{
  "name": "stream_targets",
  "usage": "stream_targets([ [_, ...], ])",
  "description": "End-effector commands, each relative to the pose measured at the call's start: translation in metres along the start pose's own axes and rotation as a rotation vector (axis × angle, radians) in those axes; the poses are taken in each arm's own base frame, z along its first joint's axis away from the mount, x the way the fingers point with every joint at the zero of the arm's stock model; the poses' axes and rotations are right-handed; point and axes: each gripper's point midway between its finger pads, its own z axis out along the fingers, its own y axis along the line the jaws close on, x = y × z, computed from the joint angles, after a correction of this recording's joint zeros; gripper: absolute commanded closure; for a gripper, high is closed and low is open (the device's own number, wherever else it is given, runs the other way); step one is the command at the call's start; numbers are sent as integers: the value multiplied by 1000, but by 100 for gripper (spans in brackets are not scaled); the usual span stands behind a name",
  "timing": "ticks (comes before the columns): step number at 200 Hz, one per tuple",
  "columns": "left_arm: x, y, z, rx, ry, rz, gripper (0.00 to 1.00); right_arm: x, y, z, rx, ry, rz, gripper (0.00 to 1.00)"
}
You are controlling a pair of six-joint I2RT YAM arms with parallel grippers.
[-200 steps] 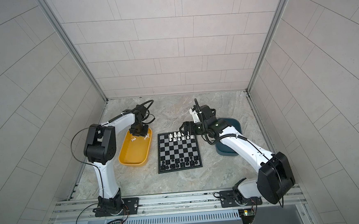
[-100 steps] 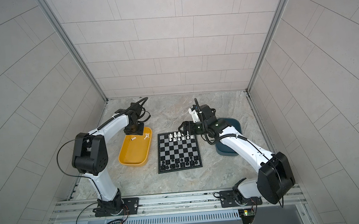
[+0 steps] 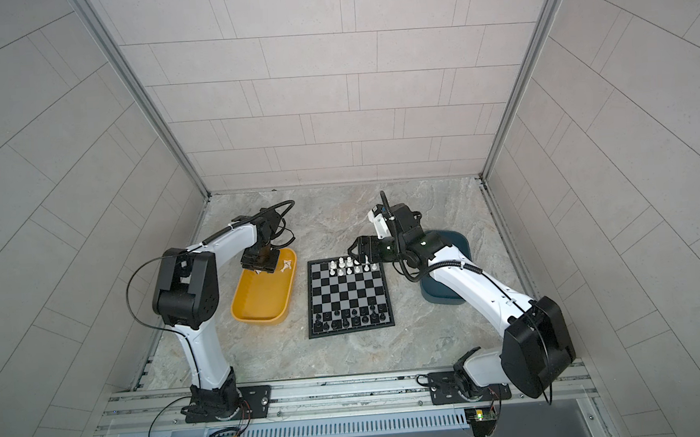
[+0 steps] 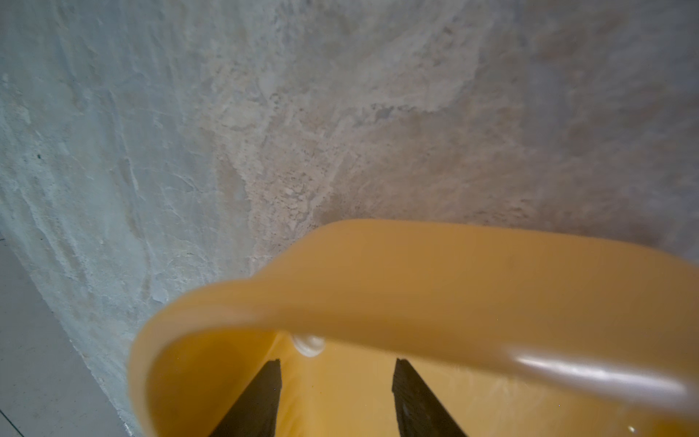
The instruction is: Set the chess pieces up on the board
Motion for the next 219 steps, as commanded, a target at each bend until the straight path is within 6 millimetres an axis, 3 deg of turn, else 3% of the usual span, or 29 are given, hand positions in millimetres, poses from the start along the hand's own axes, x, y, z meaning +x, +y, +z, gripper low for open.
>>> stream_targets([
  [1, 8, 3, 10, 7, 53, -5, 47, -7, 5, -7, -14, -20, -1, 14],
  [46, 15, 5, 19, 40, 93, -47, 47, -8, 4, -8, -11, -22, 9, 14],
  [106, 11, -1, 27, 150, 94, -83, 53, -9, 4, -11, -13, -26, 12, 15],
  [148, 17, -18, 22, 240, 102, -115, 59, -11, 2, -11, -9, -28, 22, 15],
  [199, 11, -45, 10, 403, 77, -172, 59, -11, 0, -8, -8, -25, 28, 15],
  [219, 11, -37, 11, 355, 77, -180, 54, -11, 0, -9, -9, -26, 29, 16],
])
